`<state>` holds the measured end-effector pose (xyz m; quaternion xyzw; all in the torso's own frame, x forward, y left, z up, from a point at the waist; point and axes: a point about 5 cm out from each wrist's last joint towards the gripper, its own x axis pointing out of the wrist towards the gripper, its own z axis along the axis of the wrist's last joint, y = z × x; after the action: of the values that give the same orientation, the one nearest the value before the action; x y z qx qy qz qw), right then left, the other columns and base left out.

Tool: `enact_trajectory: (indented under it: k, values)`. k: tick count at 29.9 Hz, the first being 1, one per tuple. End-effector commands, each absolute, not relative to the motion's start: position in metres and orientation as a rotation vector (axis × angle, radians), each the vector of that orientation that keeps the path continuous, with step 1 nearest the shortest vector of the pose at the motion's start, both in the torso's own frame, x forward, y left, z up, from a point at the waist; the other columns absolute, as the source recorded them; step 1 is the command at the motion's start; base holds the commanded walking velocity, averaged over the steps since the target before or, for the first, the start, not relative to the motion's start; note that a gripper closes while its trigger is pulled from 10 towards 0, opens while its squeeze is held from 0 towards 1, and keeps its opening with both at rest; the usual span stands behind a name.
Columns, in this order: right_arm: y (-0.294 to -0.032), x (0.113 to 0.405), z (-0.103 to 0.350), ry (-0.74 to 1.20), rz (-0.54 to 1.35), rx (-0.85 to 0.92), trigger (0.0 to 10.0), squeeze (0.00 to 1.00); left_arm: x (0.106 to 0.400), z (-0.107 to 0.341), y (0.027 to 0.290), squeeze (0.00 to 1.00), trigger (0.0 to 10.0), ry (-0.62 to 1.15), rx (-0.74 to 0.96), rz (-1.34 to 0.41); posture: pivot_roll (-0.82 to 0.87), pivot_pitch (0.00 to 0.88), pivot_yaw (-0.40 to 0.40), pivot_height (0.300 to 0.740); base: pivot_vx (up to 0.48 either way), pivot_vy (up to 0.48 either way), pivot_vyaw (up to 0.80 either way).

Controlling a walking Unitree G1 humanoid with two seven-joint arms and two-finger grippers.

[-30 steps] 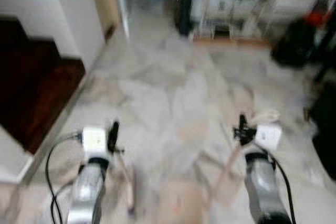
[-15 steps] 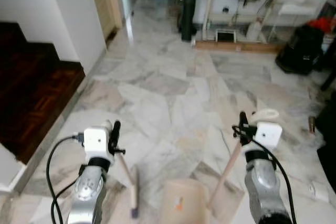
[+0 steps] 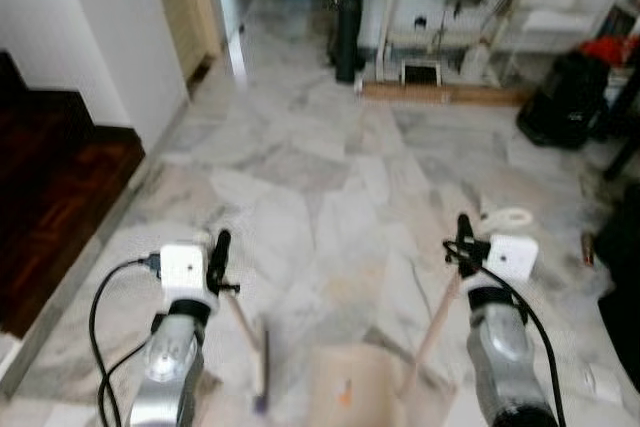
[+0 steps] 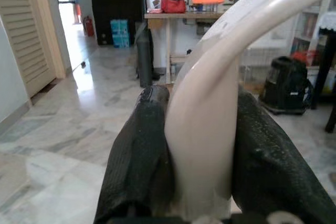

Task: Sweep floor

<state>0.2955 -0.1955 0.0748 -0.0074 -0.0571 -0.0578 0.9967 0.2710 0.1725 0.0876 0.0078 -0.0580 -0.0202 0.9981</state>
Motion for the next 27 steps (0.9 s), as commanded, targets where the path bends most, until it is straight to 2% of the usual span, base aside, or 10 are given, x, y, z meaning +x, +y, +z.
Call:
enact_trajectory:
  k: [1,27]
  values:
    - [-0.1884,0.301,0.085,-0.16,-0.103,0.005,10.0,0.0,0.2735,0.0996,0.1775,0.0,10.0,-0.17,0.043,-0.032,0.02,0.0,-0.027,0.74,0.304,0.0,0.0]
    - [-0.1883,0.3011,0.0857,-0.163,-0.098,0.004,10.0,0.0,0.2732,0.0994,0.1766,0.0,10.0,-0.17,0.042,-0.028,0.03,0.0,-0.029,0.74,0.301,0.0,0.0]
